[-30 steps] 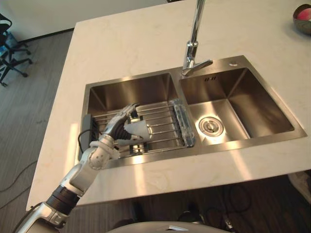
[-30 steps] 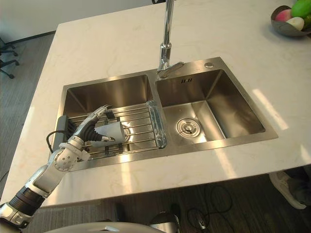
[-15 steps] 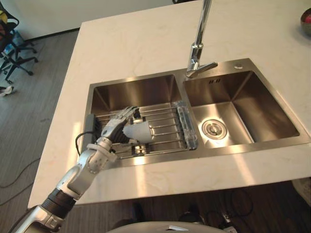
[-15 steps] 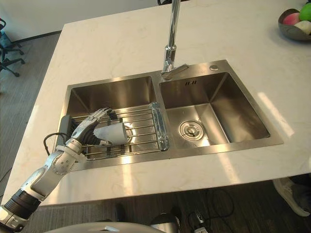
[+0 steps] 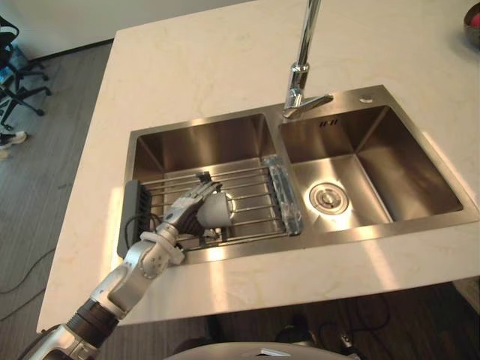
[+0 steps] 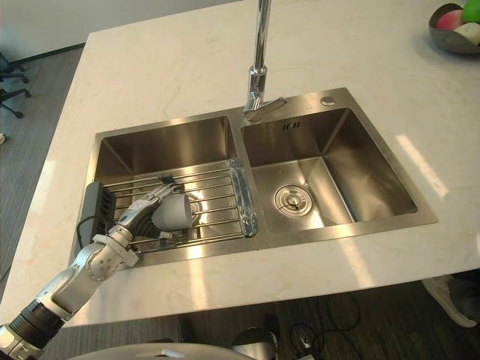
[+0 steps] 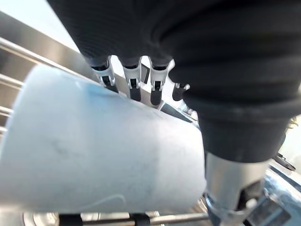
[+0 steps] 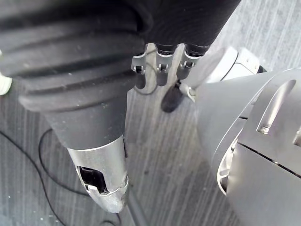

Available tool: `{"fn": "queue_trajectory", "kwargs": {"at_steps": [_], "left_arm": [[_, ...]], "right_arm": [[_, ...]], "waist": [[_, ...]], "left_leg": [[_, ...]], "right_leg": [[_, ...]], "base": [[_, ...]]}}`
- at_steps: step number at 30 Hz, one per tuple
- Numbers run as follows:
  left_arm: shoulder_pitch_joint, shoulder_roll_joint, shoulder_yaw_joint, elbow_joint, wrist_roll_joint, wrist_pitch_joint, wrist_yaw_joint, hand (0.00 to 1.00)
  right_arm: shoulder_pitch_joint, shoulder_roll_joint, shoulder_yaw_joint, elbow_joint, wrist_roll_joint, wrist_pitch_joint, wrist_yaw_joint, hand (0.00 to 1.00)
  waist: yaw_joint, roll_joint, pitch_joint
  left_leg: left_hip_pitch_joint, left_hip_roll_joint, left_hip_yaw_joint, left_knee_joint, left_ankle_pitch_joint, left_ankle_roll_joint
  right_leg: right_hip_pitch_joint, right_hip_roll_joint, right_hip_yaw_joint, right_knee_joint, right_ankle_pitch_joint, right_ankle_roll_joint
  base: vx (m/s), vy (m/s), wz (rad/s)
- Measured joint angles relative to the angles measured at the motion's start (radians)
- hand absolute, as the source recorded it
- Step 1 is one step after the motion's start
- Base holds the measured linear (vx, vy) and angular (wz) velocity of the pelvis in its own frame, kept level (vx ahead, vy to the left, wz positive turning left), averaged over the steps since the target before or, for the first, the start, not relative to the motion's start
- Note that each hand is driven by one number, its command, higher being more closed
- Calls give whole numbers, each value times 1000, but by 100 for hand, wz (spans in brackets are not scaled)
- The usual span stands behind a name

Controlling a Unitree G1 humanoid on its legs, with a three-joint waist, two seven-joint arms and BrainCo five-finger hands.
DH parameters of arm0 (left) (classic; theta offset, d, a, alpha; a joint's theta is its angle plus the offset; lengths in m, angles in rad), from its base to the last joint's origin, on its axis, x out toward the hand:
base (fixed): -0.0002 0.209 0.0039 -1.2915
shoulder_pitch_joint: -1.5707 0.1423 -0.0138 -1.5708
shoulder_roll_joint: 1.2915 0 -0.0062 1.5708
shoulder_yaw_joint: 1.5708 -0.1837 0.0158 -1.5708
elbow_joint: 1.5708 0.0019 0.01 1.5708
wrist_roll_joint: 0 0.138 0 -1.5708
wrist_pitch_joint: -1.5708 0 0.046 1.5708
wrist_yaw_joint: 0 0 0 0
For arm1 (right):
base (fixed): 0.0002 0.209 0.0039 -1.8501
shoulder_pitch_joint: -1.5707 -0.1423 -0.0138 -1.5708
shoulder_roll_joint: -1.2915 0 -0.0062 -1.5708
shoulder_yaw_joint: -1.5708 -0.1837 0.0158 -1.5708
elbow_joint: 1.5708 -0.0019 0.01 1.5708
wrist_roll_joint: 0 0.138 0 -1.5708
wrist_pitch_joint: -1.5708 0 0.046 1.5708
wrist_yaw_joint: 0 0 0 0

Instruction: Walk over to the sink, pick up the cup, carry it to the dishwasher, place the cup inside the dishwasher, then close the dishwasher door

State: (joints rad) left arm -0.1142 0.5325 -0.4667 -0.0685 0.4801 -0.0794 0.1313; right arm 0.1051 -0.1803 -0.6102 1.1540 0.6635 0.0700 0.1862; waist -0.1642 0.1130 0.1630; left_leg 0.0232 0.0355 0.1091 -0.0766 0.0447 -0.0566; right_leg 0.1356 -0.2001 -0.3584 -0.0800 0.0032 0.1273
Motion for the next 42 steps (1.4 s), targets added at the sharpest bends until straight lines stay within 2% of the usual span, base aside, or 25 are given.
{"fn": "queue_trajectory", "kwargs": {"at_steps": [3,7,10,16,24,31,36,37,42], "left_arm": [[1,0,4,3,15,0,44,0],[8,-2,30,20,35,-2,62,0],[8,-4,33,51,56,-2,40,0],[-17,-3,28,73,98,-1,-52,0],[-36,-3,13,92,147,29,-50,0],[-70,-2,-5,142,177,39,-49,0],[-77,-3,-9,141,183,73,-97,0],[-80,-3,-11,142,183,82,-118,100],[-102,-3,-10,152,183,87,-201,100]], "right_arm": [[0,1,10,0,0,0,0,0],[0,1,10,0,0,2,0,0],[9,2,9,0,-1,4,0,0],[12,3,10,-1,-4,6,2,0],[11,4,53,-1,-4,7,6,0],[12,4,58,-1,-4,22,8,0],[12,4,60,-1,-4,22,11,0],[12,5,62,-1,-4,22,11,0],[12,5,95,-5,-4,25,10,0]], "waist": [[1,-2,1],[0,-7,5],[-3,-8,5],[-8,-13,8],[-21,-19,11],[-34,-21,11],[-41,-31,7],[-41,-34,5],[-41,-37,2]], "left_leg": [[1,1,2,0,-1,0],[15,4,22,0,-7,-1],[14,6,28,0,-7,-1],[15,8,32,0,-7,-1],[15,8,32,0,-7,-1],[15,8,36,0,-7,-1],[18,9,39,0,-7,-1],[18,9,40,0,-7,-1],[23,9,44,0,-7,-1]], "right_leg": [[-2,0,4,4,-2,-3],[-4,0,24,10,-3,-5],[-11,0,31,13,-3,-6],[-18,1,40,20,-3,-4],[-18,1,41,20,-2,-3],[-20,1,43,20,-1,-2],[-19,2,46,20,-1,-2],[-19,2,47,20,0,-2],[-18,1,51,20,-1,-2]], "base": [[0,0,0],[-18,-4,-15],[-22,-10,-8],[-8,-5,-2],[0,0,0],[0,0,0],[-5,-2,-1],[-22,-9,-4],[-3,-1,-2]]}}
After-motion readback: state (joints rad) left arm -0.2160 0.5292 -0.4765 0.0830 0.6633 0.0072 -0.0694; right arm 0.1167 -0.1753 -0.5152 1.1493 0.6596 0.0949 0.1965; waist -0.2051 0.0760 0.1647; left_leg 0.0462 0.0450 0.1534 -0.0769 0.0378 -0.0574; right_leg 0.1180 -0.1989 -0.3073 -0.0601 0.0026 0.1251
